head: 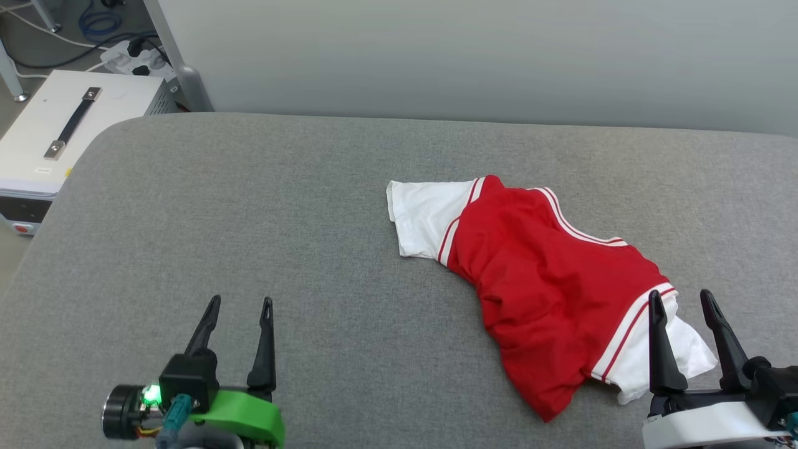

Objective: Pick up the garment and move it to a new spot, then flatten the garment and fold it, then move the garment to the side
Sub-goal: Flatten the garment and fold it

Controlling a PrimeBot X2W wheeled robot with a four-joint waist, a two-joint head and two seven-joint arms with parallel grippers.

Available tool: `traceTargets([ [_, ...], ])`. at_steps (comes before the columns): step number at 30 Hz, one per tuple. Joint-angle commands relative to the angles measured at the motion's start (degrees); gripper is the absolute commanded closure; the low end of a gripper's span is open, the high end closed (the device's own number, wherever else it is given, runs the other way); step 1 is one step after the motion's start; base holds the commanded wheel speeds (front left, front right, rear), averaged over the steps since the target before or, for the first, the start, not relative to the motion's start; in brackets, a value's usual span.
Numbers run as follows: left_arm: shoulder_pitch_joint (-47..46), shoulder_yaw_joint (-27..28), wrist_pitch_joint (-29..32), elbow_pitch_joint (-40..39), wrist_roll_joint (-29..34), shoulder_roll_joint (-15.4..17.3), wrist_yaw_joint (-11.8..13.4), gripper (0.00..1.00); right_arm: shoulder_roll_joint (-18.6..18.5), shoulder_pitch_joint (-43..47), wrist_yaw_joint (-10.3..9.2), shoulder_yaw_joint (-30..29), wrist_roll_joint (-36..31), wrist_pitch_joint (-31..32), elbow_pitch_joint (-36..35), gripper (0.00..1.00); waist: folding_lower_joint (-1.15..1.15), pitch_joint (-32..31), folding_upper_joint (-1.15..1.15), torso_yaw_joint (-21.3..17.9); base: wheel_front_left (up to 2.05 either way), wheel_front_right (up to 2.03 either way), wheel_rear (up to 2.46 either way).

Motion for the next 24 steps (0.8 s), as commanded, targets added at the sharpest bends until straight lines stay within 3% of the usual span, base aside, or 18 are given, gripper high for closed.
traceTargets([
  [1, -2.9, 0.1, -0.3, 0.4, 0.0, 0.2, -0.9, 0.0, 0.0, -0.4, -0.04, 0.3, 0.1, -0.3, -0.1, 0.0, 0.0, 0.8, 0.0, -0.4, 0.0, 0.0, 0.0],
  [8, -17.6, -1.6, -0.3, 4.3, -0.2, 4.1, -3.8, 0.0, 0.0, -3.5, -0.04, 1.1, -0.8, -0.3, -1.0, 0.0, 0.0, 5.1, 0.0, -3.0, 0.0, 0.0, 0.0],
  [17, -39.9, -8.9, 0.9, 18.3, -4.4, 9.1, -4.9, 0.0, 0.0, -7.9, -0.04, 2.2, -1.2, -0.3, -2.2, 0.0, 0.0, 11.8, 0.0, -8.2, 0.0, 0.0, 0.0],
  [20, -47.4, -14.6, 4.5, 21.8, -9.5, 11.2, -4.9, 0.0, 0.0, -9.2, -0.04, 2.3, -1.1, -0.3, -2.6, 0.0, 0.0, 14.3, 0.0, -9.7, 0.0, 0.0, 0.0],
  [24, -56.2, -23.6, 14.6, 25.6, -19.0, 14.7, -4.9, 0.0, 0.0, -10.8, -0.04, 2.5, -0.9, -0.3, -3.3, 0.0, 0.0, 17.2, 0.0, -11.2, 0.0, 0.0, 0.0],
])
